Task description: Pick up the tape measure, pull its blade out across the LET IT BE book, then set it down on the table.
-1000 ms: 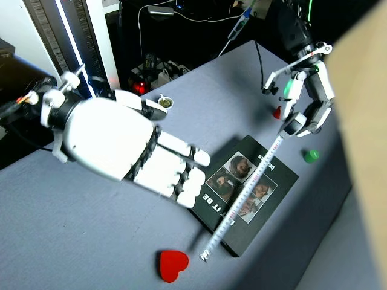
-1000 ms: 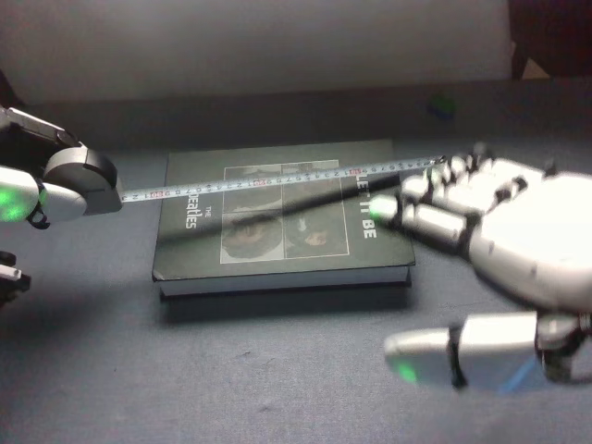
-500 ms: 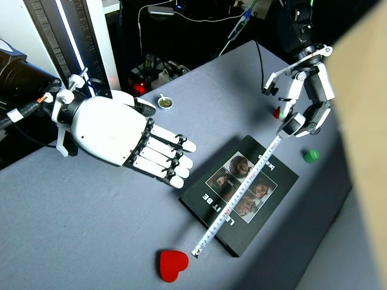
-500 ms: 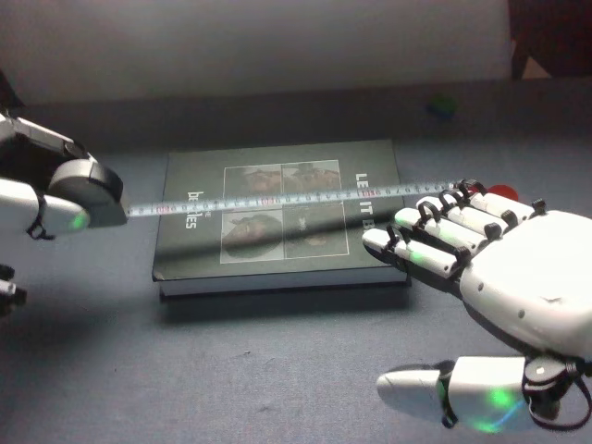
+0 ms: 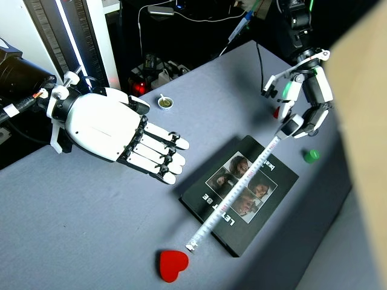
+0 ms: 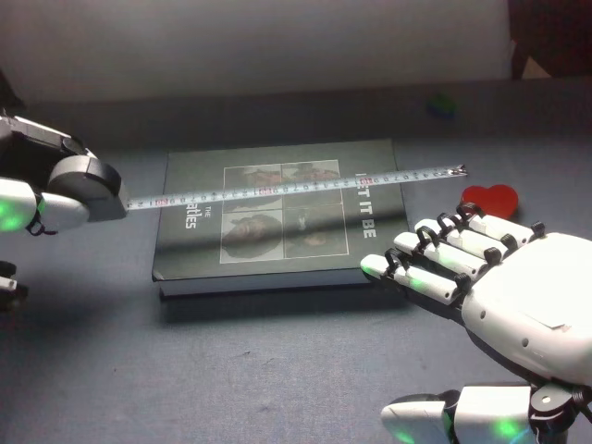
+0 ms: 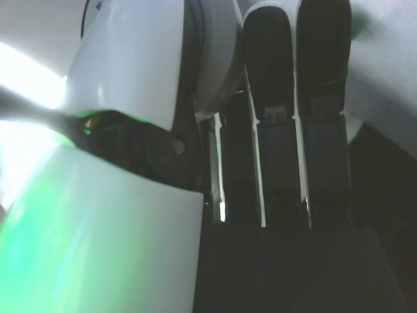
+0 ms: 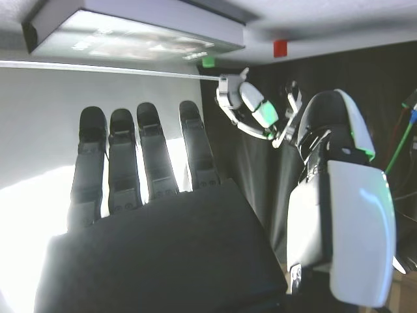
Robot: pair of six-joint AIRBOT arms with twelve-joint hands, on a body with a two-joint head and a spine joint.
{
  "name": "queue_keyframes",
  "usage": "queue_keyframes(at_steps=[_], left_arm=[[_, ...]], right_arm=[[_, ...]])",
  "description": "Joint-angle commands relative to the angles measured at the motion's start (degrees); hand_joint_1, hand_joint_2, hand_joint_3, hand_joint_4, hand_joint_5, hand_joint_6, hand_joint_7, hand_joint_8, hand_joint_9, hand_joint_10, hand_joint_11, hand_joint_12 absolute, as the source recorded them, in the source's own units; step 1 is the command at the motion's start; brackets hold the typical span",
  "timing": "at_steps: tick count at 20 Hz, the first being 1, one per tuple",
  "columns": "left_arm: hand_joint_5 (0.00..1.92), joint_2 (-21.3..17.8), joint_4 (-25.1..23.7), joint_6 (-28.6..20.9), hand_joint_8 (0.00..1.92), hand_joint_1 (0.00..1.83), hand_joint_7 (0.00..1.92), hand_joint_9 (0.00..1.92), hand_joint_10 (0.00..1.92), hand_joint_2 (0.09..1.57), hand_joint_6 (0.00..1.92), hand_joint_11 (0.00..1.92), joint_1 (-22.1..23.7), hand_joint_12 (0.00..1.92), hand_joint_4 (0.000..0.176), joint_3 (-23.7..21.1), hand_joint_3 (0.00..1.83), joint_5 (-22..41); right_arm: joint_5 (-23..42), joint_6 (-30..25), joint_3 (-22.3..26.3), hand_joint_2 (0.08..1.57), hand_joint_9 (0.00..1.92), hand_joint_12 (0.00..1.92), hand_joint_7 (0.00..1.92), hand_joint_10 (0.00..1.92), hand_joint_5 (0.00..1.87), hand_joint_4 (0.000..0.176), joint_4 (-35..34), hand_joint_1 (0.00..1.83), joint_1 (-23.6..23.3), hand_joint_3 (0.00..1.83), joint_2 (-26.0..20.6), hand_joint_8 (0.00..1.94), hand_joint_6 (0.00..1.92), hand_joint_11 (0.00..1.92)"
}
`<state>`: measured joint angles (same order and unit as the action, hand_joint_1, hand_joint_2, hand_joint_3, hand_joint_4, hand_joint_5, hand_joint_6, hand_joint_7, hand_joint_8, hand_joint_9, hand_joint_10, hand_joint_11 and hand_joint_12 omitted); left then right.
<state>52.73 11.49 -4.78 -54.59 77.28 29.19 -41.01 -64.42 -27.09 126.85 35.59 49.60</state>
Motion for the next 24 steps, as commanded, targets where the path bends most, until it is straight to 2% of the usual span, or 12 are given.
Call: queue_keyframes(at_steps=[1, 7, 16, 24], left_arm=[[0.97, 0.09, 1.63, -1.26, 0.95, 1.38, 0.95, 1.03, 1.13, 1.09, 0.87, 1.04, -0.02, 0.97, 0.0, 0.74, 0.0, 7.3], [0.97, 0.94, 1.63, -2.67, 0.94, 1.38, 0.96, 1.03, 1.13, 1.09, 0.87, 1.03, -2.64, 0.97, 0.0, 3.21, 0.0, 9.72], [0.95, 2.49, 1.57, -5.77, 0.95, 1.38, 0.96, 1.03, 1.13, 1.1, 0.88, 1.02, -5.82, 0.98, 0.0, 7.25, 0.0, 13.13], [0.96, 3.33, -3.39, -10.07, 0.95, 1.38, 0.96, 1.03, 1.14, 1.1, 0.87, 1.03, -7.29, 0.99, 0.0, 9.89, 0.0, 14.23]], right_arm=[[-3.97, -0.3, 0.49, 1.01, 0.0, 0.36, 0.0, 0.0, 0.0, 0.122, 3.38, 0.0, -0.25, 0.0, 0.05, 0.0, 0.0, 0.0], [-4.7, -0.36, 0.49, 1.01, 0.0, 0.44, 0.0, 0.0, 0.0, 0.121, 4.31, 0.0, 0.1, 0.0, 0.38, 0.0, 0.0, 0.0], [-4.87, -0.41, 0.48, 1.03, 0.0, 0.44, 0.0, 0.0, 0.0, 0.12, 4.57, 0.0, 0.23, 0.01, 0.41, 0.0, 0.0, 0.0], [-5.0, -0.42, 0.48, 1.03, 0.01, 0.46, 0.0, 0.0, 0.0, 0.121, 4.78, 0.0, 0.33, 0.0, 0.45, 0.0, 0.0, 0.0]])
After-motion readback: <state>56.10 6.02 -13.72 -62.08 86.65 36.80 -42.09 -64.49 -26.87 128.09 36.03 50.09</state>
